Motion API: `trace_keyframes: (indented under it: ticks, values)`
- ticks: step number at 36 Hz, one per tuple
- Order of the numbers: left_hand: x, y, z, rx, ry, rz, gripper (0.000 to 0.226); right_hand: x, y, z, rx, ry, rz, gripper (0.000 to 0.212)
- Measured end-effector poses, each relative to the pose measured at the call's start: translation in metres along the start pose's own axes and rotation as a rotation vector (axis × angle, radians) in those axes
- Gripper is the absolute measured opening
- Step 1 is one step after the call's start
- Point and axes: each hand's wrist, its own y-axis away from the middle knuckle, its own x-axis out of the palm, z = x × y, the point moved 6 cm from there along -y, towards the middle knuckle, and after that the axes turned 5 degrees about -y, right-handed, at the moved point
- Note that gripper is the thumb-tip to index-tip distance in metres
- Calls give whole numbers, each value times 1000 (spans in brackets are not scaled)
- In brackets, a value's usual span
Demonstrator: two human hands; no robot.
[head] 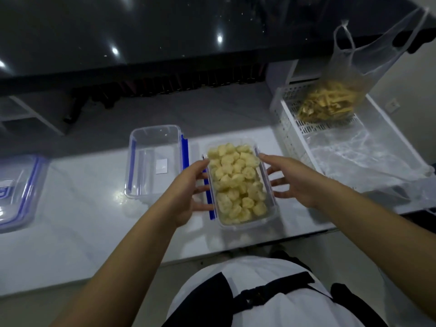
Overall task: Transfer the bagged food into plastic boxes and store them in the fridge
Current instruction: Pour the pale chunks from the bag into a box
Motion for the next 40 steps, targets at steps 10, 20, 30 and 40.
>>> trace_keyframes:
  ticks: [10,20,30,40]
  values:
    - [1,1,-5,1,-43,30,42,4,2,-9,-80,1,-47,32]
    - [6,-18,-28,9,-42,-11,40,-3,-11,26,-92,-35,-69,38]
    - [20,-28,-38,-25,-13,-88,35,-20,-29,28,-76,-83,-10,43]
    - [42,-31,-37,-33,-131,-184,15,-27,-34,22,-224,-46,23,31]
